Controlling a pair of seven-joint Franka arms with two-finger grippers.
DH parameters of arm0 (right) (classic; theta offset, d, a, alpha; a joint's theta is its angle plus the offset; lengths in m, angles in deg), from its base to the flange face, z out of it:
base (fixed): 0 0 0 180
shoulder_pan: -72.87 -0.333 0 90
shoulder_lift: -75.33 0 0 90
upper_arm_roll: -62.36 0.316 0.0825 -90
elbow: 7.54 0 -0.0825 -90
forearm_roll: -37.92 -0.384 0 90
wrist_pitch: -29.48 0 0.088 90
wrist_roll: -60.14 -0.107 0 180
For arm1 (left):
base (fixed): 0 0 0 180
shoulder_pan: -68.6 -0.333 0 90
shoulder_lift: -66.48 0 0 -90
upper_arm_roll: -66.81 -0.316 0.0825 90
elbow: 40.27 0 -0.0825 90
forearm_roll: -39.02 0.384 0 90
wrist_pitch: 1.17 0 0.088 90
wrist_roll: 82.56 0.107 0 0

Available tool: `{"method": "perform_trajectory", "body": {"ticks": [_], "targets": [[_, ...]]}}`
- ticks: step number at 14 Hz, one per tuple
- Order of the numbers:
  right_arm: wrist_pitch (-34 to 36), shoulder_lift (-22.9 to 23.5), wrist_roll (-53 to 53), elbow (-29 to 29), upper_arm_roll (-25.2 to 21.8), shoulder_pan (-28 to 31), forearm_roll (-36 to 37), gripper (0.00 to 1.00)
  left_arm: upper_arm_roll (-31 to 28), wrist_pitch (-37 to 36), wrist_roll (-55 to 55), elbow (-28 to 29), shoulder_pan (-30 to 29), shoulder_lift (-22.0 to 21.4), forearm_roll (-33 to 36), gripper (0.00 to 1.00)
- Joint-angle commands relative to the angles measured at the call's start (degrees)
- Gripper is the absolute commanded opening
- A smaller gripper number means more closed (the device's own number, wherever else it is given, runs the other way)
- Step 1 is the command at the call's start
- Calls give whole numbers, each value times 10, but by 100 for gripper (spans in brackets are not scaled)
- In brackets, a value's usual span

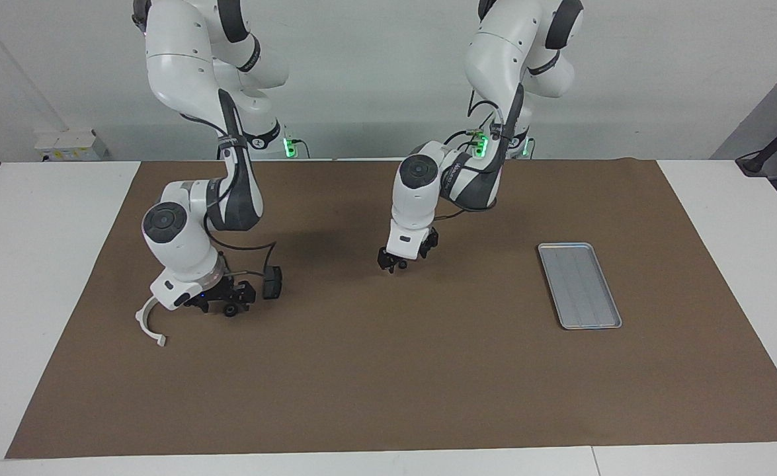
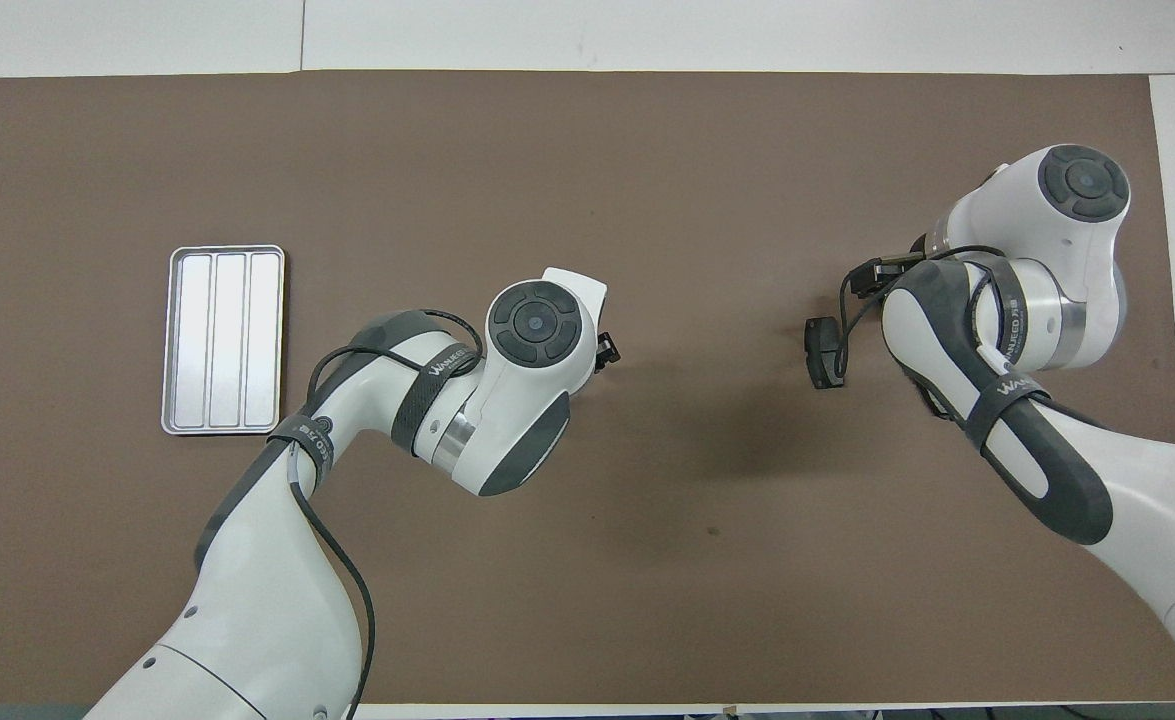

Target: Pick bearing gear from pile to tray

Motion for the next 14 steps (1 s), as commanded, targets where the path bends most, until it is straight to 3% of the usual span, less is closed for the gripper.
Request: {"method": "perform_trajectory", "body": {"ticks": [1,4,8,11,14], "targets": [[-21,5,5,8,9,9,8,98,-6,19,-10,18,12,-6,8,92],[-24,5,4,8,9,8,8,92,-6,19,-11,18,13,-6,8,78],[-26,9,3,8,9,7,8,84,-6,20,-11,18,13,-6,8,71],[-26,10,2,8,9,7,8,64,-6,20,-12,19,14,-6,8,70],[-26,13,2,7,9,6,8,32,-6,21,-20,19,21,-6,8,69]]}}
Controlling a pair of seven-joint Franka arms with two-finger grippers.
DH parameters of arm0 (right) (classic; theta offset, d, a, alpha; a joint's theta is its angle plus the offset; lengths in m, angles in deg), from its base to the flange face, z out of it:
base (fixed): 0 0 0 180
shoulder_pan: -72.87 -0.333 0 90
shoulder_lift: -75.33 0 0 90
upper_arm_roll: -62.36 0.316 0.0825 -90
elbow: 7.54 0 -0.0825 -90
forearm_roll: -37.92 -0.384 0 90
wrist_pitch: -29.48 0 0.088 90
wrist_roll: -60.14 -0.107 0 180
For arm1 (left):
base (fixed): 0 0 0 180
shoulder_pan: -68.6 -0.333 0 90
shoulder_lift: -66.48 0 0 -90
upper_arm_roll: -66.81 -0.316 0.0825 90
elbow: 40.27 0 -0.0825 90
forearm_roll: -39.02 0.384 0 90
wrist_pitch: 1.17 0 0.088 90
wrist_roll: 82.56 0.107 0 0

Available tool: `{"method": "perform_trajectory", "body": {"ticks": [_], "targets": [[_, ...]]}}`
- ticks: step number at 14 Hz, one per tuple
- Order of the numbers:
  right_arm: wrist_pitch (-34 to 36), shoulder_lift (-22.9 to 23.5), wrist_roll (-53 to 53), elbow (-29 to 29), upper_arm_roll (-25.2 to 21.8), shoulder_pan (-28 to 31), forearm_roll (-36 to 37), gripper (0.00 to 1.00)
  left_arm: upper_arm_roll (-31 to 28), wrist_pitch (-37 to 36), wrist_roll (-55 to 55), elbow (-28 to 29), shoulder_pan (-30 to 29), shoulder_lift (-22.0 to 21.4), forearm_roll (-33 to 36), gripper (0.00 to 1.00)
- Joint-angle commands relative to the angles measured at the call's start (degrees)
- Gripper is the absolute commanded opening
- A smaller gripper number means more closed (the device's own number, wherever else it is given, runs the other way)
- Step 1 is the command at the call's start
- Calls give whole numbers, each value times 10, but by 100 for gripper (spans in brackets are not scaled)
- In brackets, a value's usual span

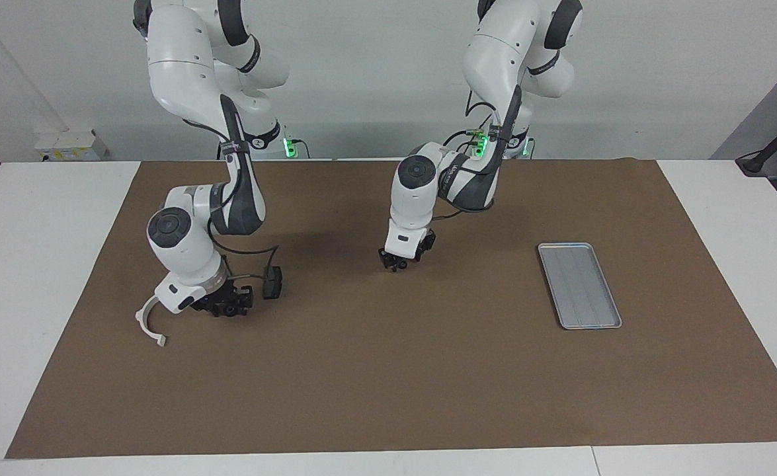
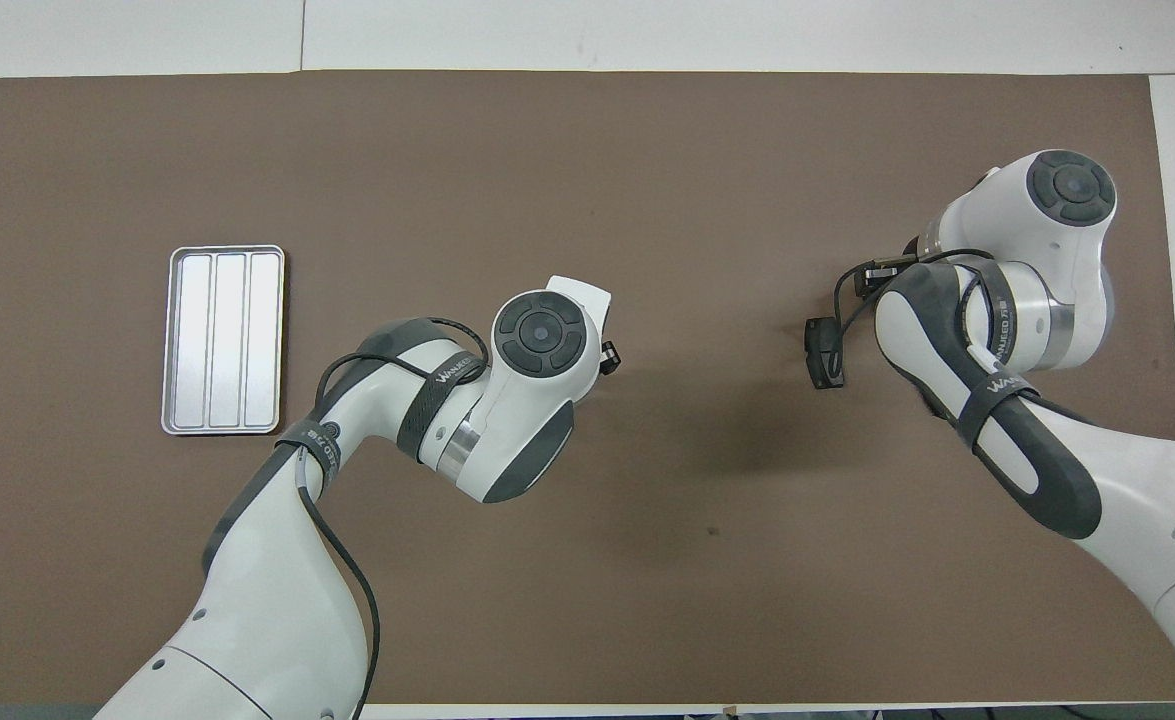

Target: Pick bearing gear from pile to tray

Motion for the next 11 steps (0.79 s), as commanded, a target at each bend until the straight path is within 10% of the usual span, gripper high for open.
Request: {"method": "perform_trajectory", "body": {"ticks": [1,11], "targets": [[-16,6,2,6,5,6,8,22,-8,14,-19,13,15,-6,8,68],[190,-3,-33,-213,14,-19,8,4,-9,21,-19,20,15,-7,10,58]]}}
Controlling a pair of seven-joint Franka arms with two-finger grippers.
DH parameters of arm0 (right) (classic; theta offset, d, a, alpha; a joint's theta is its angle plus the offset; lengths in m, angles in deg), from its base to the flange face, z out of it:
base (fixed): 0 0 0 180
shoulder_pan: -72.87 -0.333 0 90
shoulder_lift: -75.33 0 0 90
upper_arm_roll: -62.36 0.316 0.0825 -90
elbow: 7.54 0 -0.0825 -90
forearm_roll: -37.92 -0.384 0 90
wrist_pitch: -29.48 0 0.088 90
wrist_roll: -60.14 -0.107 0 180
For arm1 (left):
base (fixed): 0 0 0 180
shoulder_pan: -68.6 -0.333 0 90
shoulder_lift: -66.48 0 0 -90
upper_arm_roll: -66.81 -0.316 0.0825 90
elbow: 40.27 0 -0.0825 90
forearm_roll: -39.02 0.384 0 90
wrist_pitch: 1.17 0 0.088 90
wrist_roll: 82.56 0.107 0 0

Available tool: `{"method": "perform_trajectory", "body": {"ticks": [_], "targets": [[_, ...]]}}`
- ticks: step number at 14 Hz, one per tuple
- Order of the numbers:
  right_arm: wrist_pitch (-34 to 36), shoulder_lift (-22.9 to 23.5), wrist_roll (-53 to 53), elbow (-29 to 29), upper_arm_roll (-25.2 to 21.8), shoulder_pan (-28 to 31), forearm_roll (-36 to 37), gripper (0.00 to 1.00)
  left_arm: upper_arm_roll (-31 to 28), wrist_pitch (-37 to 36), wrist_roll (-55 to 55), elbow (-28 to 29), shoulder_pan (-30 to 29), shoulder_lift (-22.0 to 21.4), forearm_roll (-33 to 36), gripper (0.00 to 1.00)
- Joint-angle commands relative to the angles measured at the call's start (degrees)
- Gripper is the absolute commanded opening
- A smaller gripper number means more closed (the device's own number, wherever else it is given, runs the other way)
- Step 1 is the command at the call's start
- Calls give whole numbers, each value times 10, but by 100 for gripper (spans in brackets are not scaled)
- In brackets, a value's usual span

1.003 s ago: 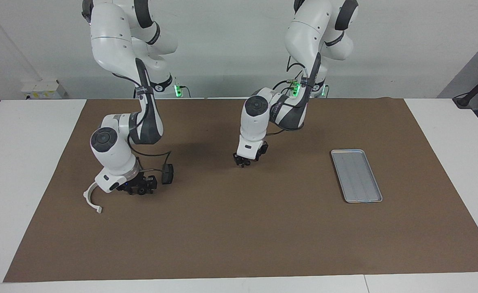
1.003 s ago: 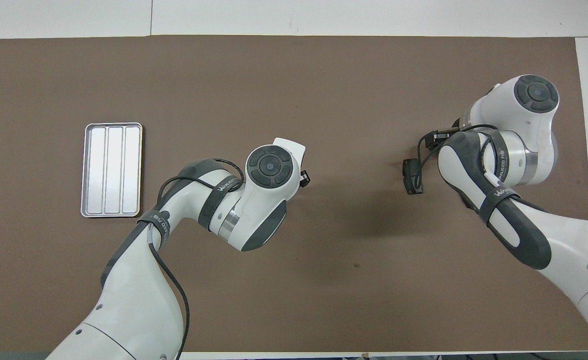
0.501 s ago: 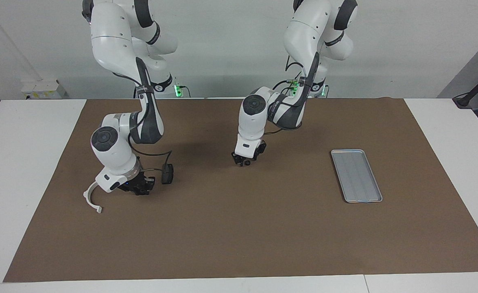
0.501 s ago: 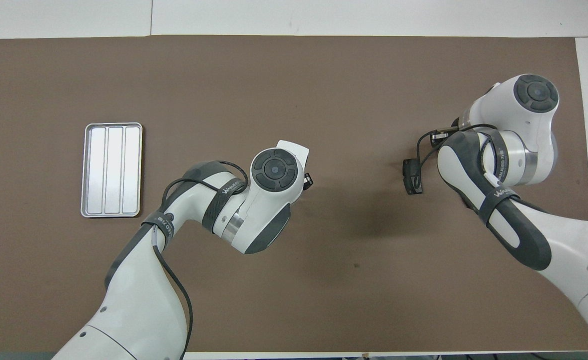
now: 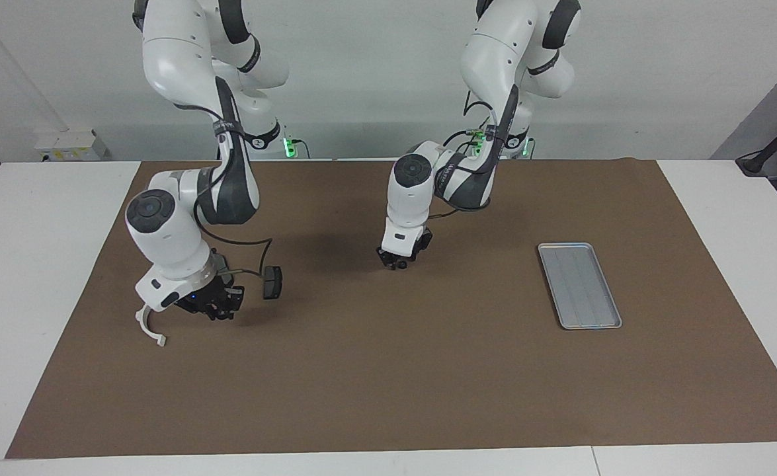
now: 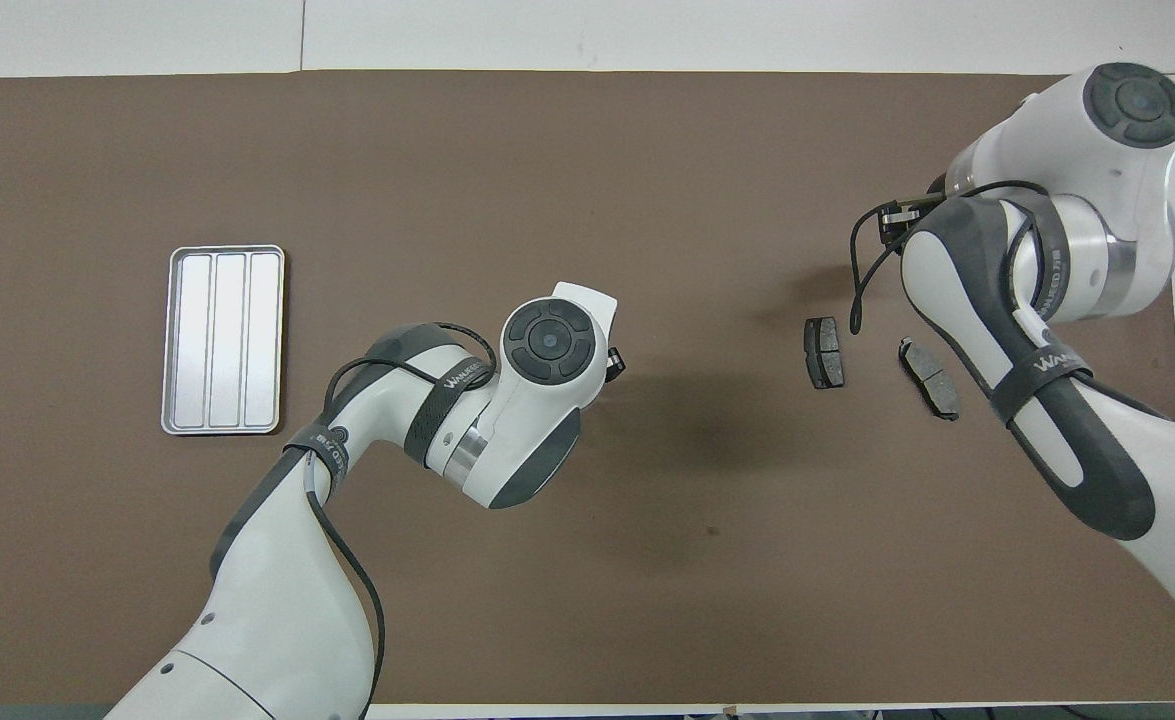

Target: Pick bearing gear from pile to tray

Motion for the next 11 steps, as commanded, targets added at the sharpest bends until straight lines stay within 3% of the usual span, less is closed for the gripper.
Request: {"method": "perform_trajectory", "body": {"ticks": [1,5,8,9,11], "targets": [[80,4,-37,-84,6,-23,7,4,-8,26,-12,20,8,-7,10,57],[85,3,-67,-88,6,-46,9,4,-9,27,-12,23,8,-7,12,40],[78,3,-83,-82,6,-54,9,4,-9,24,-12,23,8,-8,13,6],[78,1,-85,-80,6,-55,9,4,-10,22,-13,23,8,-8,13,0],[78,-4,-118,-73,6,-77,9,4,-11,17,-13,22,8,-9,13,0]]}}
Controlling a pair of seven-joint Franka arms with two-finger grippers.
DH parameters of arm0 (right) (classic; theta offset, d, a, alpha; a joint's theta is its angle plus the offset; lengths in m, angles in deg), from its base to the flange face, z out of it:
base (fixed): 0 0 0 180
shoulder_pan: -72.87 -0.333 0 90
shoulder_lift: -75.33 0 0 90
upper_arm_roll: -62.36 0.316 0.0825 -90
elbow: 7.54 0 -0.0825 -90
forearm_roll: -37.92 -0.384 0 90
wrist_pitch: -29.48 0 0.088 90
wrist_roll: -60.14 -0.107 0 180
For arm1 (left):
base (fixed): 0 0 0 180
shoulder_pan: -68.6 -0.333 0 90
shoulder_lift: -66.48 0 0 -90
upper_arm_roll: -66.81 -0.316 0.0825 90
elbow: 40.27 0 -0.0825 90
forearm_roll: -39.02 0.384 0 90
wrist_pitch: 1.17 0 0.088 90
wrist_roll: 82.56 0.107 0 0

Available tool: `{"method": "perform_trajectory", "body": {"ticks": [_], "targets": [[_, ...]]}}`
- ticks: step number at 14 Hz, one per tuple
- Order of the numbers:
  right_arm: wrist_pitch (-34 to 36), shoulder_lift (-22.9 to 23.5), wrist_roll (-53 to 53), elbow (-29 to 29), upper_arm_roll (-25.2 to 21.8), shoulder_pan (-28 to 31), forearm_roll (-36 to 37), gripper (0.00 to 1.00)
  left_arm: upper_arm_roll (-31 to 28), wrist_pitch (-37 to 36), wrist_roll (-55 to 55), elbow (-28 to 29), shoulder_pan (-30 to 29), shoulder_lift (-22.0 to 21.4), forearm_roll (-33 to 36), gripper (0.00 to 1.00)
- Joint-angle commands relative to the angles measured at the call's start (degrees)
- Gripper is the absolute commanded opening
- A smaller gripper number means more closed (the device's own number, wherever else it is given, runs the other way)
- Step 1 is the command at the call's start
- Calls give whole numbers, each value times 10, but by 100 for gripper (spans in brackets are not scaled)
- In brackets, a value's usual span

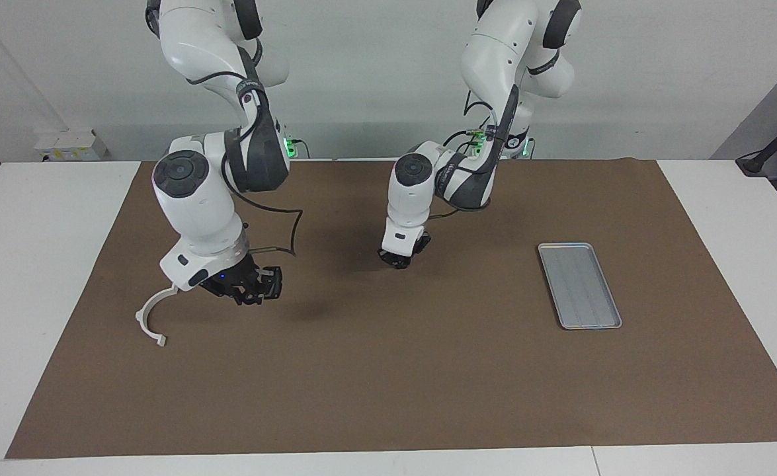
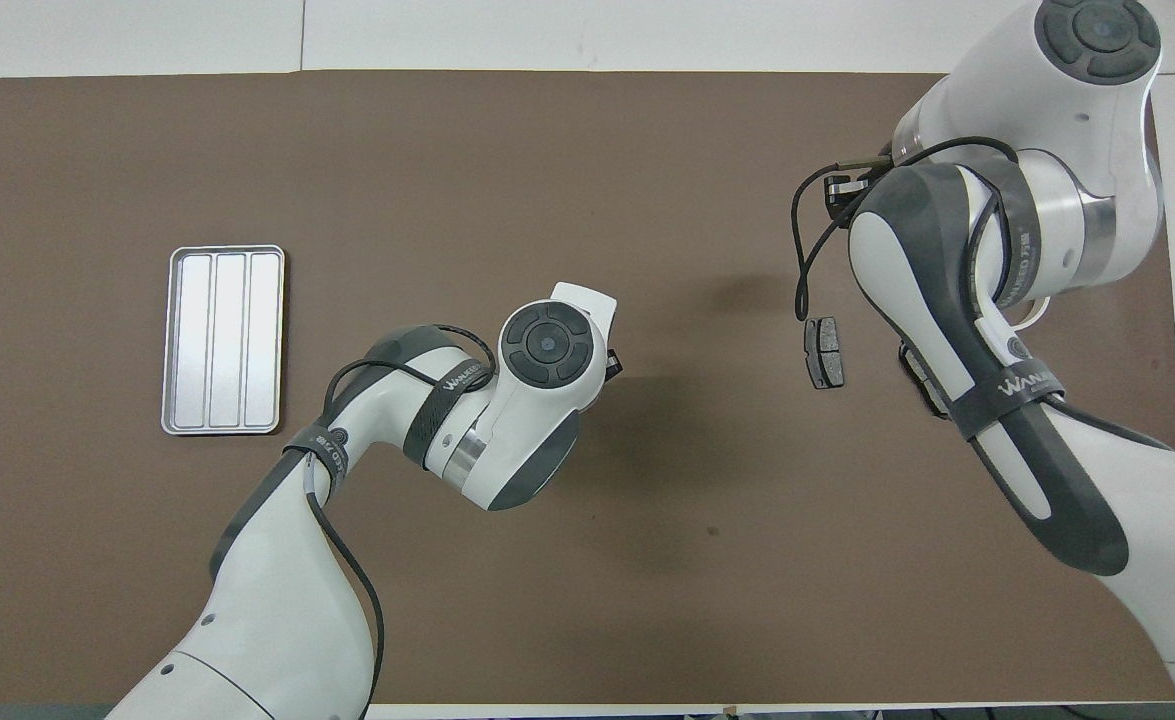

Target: Pick bearing gear from pile to tray

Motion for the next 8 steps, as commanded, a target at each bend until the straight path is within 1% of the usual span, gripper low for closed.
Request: {"method": "perform_trajectory", "body": {"ticks": [1,2,5,7,8], "targets": [[-4,-8,-58,12,3,-21,9,4,-11,1,-12,13,8,-7,12,0],[-4,-9,-72,11,3,-32,10,4,-13,-12,-13,6,7,-7,12,0],[-5,-9,-80,11,3,-36,9,4,-17,-58,-9,-28,-6,-17,12,0],[-6,-9,-80,13,3,-36,9,4,-24,-69,2,-18,-32,-55,13,0],[-6,-9,-80,13,3,-36,9,4,-23,-82,24,-15,-54,-73,13,0]]}}
